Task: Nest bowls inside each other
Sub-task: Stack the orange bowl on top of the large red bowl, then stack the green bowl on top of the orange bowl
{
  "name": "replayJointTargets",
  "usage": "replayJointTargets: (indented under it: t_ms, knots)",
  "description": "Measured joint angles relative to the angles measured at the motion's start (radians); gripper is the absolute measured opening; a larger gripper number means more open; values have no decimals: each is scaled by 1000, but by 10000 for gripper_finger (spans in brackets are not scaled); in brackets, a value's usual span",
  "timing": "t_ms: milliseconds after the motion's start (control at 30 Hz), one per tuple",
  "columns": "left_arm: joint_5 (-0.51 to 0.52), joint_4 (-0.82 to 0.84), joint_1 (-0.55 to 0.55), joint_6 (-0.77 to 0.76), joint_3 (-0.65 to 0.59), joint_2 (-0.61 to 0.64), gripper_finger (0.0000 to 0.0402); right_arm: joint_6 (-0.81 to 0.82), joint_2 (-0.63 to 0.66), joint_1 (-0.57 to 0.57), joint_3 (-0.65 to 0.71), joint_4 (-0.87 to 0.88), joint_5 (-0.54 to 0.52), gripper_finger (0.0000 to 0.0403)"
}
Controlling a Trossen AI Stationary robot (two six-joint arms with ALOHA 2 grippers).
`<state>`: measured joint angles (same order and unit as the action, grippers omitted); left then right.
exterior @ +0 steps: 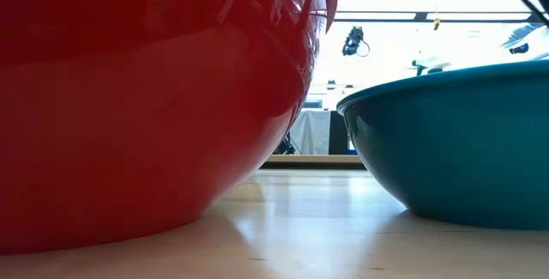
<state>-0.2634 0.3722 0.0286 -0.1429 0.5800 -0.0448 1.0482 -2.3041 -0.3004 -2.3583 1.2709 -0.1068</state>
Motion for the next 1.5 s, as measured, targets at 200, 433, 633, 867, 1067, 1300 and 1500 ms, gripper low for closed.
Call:
replayJointTargets:
  t_ms: [200, 433, 633, 867, 1067, 1300, 1500]
  knots:
    - [0, 0, 0, 0, -1, -1, 192, 23, -7, -14, 52, 57, -23, 26]
    - [0, 2, 1, 0, -1, -1, 192, -58, -20, -20, 53, -3, -30, 52]
    - [1, 9, 1, 0, -1, -1, 192, -108, -19, 7, 52, -25, -20, 114]
    - [2, 14, 1, 0, -1, -1, 192, -66, 36, 59, 51, 35, 72, 180]
    - [3, 14, 1, 0, -2, -1, 192, -41, 85, 84, 51, 110, 88, 186]
    - [3, 28, 1, 0, -2, -1, 192, -50, 74, 86, 53, 200, -64, 183]
    - [5, 32, 1, -4, -2, -1, 192, -83, 62, 144, 52, 195, -133, 183]
